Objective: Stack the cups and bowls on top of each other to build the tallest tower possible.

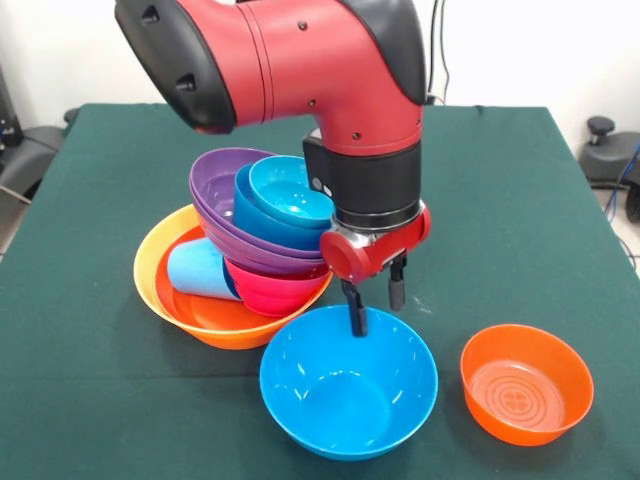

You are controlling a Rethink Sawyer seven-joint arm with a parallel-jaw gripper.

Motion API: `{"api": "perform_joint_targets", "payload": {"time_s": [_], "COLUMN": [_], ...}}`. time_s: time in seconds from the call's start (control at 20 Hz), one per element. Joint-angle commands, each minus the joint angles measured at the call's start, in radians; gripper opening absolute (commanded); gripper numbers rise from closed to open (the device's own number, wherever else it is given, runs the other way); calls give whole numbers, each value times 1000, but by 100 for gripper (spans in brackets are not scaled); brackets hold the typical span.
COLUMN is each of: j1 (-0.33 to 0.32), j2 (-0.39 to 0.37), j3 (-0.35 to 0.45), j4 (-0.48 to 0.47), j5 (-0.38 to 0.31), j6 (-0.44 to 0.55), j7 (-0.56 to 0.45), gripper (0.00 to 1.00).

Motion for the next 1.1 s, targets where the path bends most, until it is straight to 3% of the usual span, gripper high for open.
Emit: {"api": "perform_joint_targets", "payload": {"time_s": [0.05, 1.1], "j1": [24, 36], "j2": [44, 54], "j3": [-80, -74], "j4": [7, -21], "j5": [-74, -173], "j6": [19, -76], "j7": [-199, -216], "gripper": [100, 100]}}
